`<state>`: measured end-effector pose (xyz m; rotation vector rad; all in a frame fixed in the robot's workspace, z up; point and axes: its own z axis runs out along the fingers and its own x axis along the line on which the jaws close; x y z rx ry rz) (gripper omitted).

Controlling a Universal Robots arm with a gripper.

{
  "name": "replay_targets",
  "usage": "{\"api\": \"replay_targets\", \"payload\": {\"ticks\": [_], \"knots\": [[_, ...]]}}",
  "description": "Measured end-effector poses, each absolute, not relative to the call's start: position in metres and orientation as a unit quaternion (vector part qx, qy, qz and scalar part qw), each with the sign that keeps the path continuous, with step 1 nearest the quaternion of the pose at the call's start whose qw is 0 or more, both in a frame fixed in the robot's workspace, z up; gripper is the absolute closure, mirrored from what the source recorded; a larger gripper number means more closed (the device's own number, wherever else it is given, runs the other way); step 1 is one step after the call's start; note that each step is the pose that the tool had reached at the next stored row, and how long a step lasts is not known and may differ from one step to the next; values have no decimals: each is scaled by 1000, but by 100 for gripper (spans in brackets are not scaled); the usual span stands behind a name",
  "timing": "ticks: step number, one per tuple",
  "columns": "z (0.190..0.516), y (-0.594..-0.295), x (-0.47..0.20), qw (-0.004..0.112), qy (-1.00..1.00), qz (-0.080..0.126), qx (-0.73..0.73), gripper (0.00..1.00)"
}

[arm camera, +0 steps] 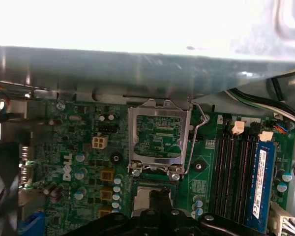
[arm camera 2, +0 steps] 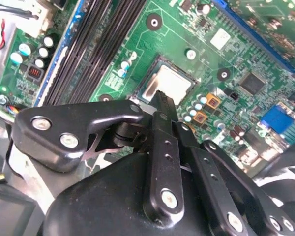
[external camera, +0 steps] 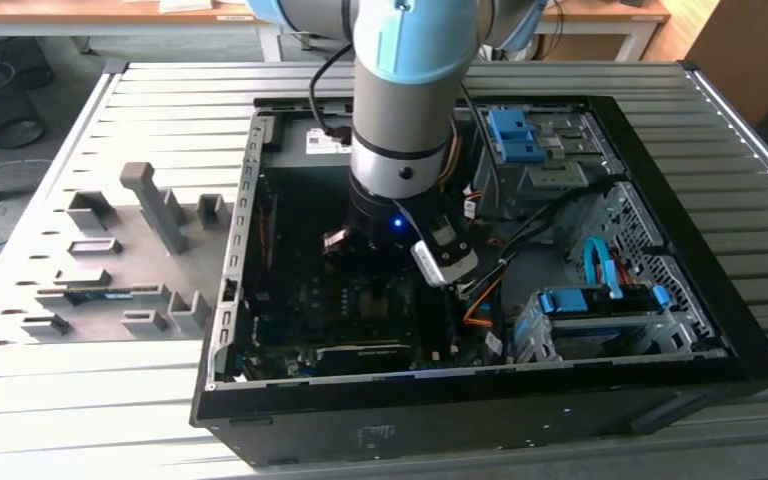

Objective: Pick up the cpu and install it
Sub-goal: 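Place the cpu into insertion slot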

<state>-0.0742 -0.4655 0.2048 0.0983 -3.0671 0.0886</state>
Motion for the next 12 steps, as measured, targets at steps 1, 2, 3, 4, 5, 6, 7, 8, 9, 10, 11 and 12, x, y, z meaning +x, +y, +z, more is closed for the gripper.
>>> {"api": "replay_targets", "payload": {"ticks": [1, 2, 3, 4, 5, 6, 7, 8, 9, 10, 11, 12], "knots": [[203, -466, -73, 37, -998, 29, 32, 90], [202, -466, -73, 38, -998, 29, 32, 90], [201, -466, -73, 38, -998, 29, 32, 90], [200, -466, -72, 39, -998, 29, 32, 90], [199, -466, -72, 39, -998, 29, 32, 90], [199, -466, -72, 39, -998, 29, 32, 90], [198, -466, -72, 40, -998, 29, 32, 90], [197, -466, -72, 40, -998, 29, 32, 90], [196, -466, -72, 40, -998, 29, 32, 90], [195, -466, -72, 40, -998, 28, 32, 90], [195, -466, -72, 41, -998, 29, 32, 90], [194, -466, -72, 41, -998, 29, 32, 90]]}}
